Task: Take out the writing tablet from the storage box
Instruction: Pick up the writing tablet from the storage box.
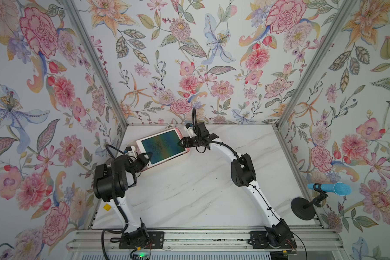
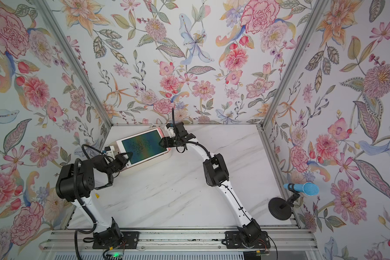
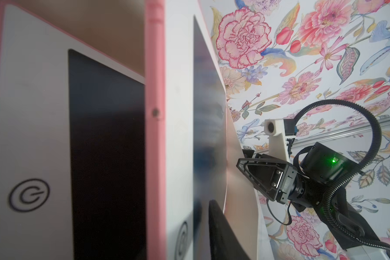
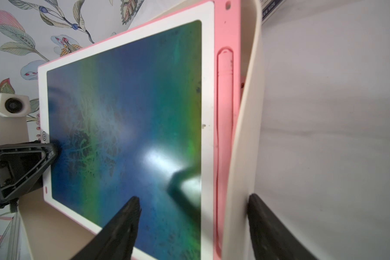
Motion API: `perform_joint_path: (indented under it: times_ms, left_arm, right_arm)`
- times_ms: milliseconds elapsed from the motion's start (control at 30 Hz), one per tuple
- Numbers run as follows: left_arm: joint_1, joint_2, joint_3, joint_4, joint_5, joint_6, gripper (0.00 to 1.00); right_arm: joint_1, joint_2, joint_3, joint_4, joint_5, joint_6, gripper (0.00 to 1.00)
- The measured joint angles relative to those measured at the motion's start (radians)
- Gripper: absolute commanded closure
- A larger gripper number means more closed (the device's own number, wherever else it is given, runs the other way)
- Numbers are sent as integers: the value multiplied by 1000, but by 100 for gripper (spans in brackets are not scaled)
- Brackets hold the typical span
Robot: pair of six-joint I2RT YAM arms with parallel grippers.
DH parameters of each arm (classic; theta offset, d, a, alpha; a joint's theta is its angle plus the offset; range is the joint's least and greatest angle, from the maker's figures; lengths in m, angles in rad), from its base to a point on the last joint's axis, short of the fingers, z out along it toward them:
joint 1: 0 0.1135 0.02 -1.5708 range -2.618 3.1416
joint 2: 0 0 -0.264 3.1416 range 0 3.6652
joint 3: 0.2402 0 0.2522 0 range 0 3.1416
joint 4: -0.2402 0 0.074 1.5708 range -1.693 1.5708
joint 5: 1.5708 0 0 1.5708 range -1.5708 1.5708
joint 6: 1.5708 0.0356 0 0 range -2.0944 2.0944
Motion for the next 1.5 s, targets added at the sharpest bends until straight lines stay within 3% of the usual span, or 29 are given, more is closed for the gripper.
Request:
perform_joint_path:
  times_ms: [233,600,767,1500]
  left_arm:
    - [0,-18,17,-109,16,60,75]
    - [-8,-108,21,-297,6,89,96]
    - [-18,-158,23,-351,-8,95,100]
    - [-66,-380,26,-576,-102,134,100]
  right_arm:
    - [0,0,0,3,0,0,26]
    - [-7,-39,-88,50,-19,-27,25]
    - [-9,-56,-110,52,-28,-36,23]
    - [-5,-248,-323,73,-9,-57,11]
